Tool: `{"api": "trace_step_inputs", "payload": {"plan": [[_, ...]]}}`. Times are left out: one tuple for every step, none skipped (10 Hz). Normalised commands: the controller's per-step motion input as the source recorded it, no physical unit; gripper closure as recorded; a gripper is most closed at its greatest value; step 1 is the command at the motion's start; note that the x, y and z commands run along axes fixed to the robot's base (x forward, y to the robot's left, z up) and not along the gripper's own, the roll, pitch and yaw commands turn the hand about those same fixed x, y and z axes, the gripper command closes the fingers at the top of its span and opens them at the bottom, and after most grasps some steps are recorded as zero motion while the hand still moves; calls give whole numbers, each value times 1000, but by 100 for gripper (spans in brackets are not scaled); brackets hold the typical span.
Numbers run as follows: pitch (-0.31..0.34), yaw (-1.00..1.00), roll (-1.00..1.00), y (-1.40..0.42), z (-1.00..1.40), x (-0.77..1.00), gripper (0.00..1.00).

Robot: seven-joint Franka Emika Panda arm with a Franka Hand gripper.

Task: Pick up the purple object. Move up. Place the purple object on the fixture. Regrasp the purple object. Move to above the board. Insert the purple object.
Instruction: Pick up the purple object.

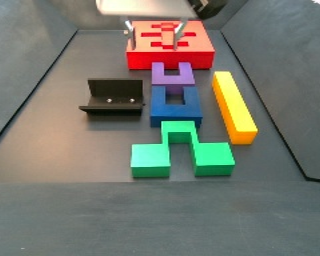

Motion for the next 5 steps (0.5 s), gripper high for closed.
{"api": "trace_step_inputs", "payload": {"plan": [[0,74,171,-626,-854,537,0],[0,129,257,-603,-763,306,0],[0,211,417,-457,-463,94,0],[-6,234,500,-471,-360,-231,0],[-39,143,230,-300,-140,-400,0]]}}
